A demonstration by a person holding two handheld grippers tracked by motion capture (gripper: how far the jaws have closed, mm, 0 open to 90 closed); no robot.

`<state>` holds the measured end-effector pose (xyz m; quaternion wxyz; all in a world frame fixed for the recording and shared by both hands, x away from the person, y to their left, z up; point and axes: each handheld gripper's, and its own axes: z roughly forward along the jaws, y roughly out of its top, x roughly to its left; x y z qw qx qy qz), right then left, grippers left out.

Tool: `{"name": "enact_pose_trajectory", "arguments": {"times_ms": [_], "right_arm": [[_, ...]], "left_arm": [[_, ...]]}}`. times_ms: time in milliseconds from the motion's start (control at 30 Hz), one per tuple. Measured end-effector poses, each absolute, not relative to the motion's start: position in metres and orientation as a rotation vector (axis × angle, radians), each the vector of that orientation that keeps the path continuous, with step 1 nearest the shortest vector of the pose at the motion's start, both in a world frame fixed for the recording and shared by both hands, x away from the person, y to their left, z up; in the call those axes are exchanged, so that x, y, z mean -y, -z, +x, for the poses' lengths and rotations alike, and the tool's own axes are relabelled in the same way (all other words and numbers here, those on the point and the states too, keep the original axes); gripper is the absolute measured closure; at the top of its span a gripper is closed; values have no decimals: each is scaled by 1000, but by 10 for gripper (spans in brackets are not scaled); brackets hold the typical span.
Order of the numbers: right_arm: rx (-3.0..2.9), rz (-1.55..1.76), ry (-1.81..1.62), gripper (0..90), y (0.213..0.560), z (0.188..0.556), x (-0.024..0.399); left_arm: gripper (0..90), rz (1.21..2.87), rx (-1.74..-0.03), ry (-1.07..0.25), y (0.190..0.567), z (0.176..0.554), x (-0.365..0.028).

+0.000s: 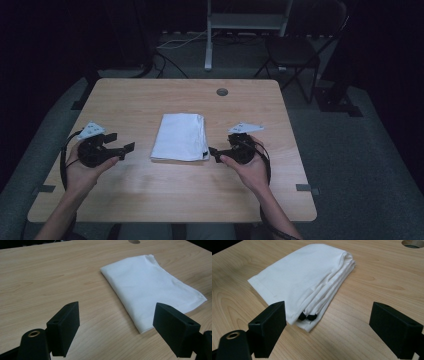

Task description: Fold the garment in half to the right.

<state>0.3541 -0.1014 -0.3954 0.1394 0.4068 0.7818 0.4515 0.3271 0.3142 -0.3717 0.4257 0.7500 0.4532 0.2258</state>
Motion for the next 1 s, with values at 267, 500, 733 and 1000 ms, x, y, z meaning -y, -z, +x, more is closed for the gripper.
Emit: {"name": "enact_pose_trajectory", "arguments": {"times_ms": [267,500,733,1000], "right_arm": [[-2256,1169,-1313,132,392,350,106],[-2254,1161,-1310,132,390,347,111],[-2247,1164,-1314,132,388,344,117],[-2233,1167,-1315,132,385,340,122]], "left_arm": [[211,1836,-1144,-576,365,321,-323],[211,1823,-1155,-589,364,315,-330],[211,1803,-1170,-599,364,310,-337],[211,1782,-1172,-610,363,304,-340]]}}
